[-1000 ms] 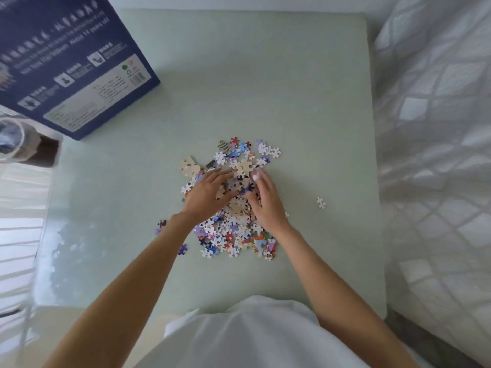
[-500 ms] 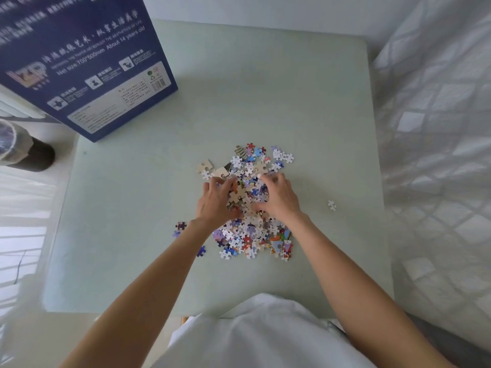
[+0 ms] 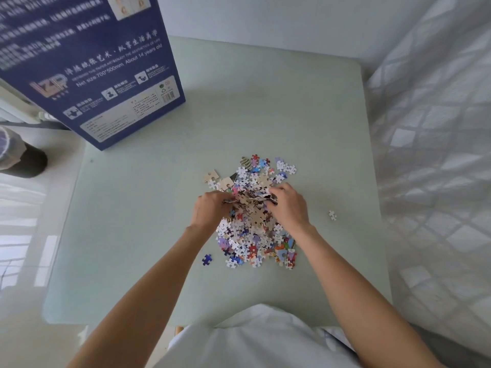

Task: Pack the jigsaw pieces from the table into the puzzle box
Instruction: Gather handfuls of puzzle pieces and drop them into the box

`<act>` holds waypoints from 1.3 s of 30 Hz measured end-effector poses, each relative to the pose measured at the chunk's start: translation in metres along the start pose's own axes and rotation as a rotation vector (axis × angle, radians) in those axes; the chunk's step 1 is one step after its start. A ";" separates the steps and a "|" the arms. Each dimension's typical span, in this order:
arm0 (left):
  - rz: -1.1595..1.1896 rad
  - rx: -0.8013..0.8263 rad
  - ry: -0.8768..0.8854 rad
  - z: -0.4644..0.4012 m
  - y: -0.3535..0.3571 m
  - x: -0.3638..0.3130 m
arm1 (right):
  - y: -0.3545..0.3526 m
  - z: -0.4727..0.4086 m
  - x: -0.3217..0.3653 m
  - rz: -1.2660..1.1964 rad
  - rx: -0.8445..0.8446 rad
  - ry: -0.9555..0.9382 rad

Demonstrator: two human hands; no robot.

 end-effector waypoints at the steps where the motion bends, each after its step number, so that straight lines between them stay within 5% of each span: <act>1: 0.013 -0.023 0.001 -0.001 -0.005 -0.001 | -0.004 0.000 0.002 -0.008 -0.018 -0.010; 12: 0.125 -0.115 -0.008 0.010 -0.047 0.003 | -0.027 0.000 0.012 -0.230 -0.041 -0.037; 16: 0.205 -0.213 0.115 0.022 -0.091 -0.023 | -0.041 0.002 0.017 -0.449 0.004 0.040; 23: 0.235 -0.621 0.395 0.030 -0.276 -0.080 | -0.138 -0.032 0.093 -1.024 0.050 -0.025; 32: -0.132 -1.144 0.626 0.015 -0.475 -0.091 | -0.250 -0.114 0.242 -1.135 0.049 -0.300; 39: -0.461 -0.885 0.583 -0.039 -0.470 -0.058 | -0.290 -0.178 0.327 -1.101 0.084 -0.397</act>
Point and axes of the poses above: each hand's wrist, its own z-axis away from the middle knuckle, its own y-axis out of the palm, x = y × z, the point moved 10 cm from there along -z, towards the middle knuckle, and after that the axes turned 1 degree about y, right-handed, at the moved point
